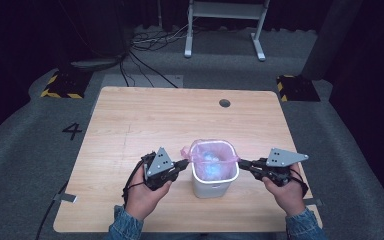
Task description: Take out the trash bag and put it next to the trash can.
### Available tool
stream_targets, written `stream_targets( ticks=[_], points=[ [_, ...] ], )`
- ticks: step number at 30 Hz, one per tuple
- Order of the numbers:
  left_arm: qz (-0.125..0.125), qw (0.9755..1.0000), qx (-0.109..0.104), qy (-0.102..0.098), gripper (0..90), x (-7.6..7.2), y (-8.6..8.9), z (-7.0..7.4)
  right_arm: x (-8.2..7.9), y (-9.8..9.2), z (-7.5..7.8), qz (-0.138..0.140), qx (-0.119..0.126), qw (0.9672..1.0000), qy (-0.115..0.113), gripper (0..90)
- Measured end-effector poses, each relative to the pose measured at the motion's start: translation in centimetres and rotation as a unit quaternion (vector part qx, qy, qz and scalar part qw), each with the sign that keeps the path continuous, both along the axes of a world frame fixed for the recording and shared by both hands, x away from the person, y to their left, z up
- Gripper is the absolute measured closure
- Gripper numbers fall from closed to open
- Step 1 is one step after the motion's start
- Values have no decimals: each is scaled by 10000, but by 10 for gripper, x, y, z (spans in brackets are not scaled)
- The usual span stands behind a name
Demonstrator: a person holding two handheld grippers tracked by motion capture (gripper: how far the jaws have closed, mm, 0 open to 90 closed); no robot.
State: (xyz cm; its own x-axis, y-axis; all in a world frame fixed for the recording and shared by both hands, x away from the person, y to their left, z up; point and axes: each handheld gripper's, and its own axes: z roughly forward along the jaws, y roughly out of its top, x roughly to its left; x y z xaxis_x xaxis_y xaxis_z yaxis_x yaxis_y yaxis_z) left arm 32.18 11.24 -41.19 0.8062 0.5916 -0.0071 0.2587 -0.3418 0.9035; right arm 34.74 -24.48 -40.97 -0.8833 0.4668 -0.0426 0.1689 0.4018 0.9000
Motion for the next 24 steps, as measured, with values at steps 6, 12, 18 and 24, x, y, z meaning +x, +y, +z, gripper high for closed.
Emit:
stream_targets(
  ticks=[6, 12, 18, 24],
  points=[
    [-59, 9999, -36, 96, 896, 1, -1, -5, -1, -1, -7, -35, 66, 9999, 81, 870],
    [-62, 9999, -57, 126, 896, -1, -2, -7, -11, -7, -5, -344, 71, 9994, -56, 582],
    [-71, 9999, -32, 133, 894, -2, -2, -7, -37, -16, -2, -243, 23, 9995, 223, 785],
    [-94, 9999, 9, 142, 894, -2, -4, -7, -41, -3, -11, -32, -193, 9986, 484, 834]
  ],
)
